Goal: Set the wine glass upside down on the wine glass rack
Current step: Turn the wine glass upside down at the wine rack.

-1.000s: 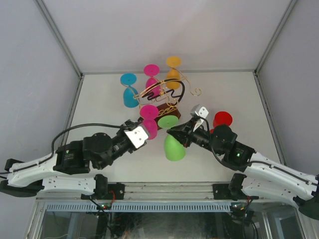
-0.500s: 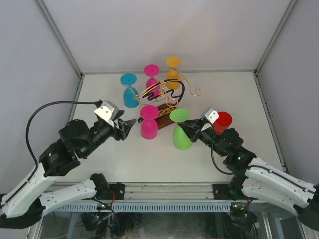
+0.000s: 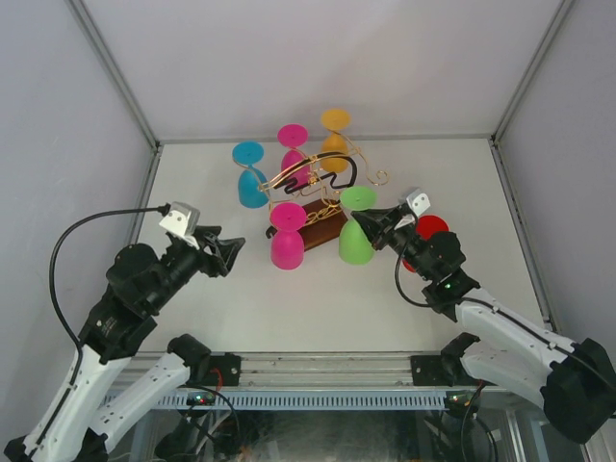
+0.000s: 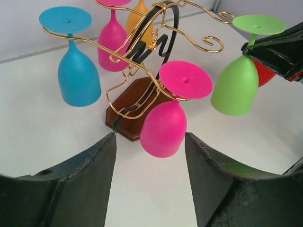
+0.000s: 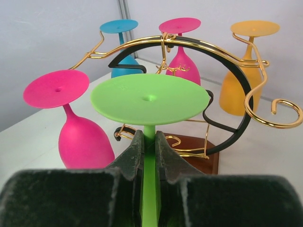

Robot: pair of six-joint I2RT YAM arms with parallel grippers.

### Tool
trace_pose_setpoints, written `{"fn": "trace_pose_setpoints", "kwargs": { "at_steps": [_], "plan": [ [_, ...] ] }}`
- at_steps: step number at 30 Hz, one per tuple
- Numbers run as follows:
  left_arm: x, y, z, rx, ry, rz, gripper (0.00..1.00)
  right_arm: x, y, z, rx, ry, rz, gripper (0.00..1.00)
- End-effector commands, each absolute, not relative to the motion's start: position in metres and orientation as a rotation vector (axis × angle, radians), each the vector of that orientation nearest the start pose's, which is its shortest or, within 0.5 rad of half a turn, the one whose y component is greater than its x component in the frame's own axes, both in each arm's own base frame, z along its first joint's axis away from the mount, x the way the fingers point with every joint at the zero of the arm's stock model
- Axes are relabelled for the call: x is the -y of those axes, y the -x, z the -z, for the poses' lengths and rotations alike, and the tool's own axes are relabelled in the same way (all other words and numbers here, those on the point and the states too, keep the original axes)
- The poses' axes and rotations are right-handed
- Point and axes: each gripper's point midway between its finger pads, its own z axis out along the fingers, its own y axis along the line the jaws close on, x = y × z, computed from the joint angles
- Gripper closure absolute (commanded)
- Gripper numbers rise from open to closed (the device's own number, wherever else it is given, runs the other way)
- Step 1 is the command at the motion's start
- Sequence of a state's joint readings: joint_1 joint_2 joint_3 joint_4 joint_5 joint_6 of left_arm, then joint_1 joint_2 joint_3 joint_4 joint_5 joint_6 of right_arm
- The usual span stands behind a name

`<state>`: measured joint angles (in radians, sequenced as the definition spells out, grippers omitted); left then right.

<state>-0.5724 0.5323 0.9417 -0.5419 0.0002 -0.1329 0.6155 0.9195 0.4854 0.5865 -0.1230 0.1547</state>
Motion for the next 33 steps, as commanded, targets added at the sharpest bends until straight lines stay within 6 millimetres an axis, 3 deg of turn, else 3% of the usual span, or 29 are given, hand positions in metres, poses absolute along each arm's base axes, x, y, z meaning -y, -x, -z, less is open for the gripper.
{"fn": "trace_pose_setpoints", "kwargs": {
  "at_steps": [1, 10, 19, 33],
  "plan": [
    [0.129, -0.192, -0.328, -1.664, -0.339, 0.550, 0.36, -0.236, -0.282, -0.300, -1.277, 0.424, -0.778, 1.00],
    [0.108, -0.189, -0.316, -1.682, -0.319, 0.440, 0.36, -0.239, -0.309, -0.284, -1.316, 0.428, -0.730, 1.00],
    [0.092, -0.185, -0.303, -1.676, -0.287, 0.376, 0.36, -0.241, -0.329, -0.283, -1.313, 0.414, -0.707, 1.00],
    [0.093, -0.186, -0.294, -1.683, -0.288, 0.381, 0.36, -0.257, -0.343, -0.276, -1.310, 0.484, -0.718, 1.00]
  ]
}}
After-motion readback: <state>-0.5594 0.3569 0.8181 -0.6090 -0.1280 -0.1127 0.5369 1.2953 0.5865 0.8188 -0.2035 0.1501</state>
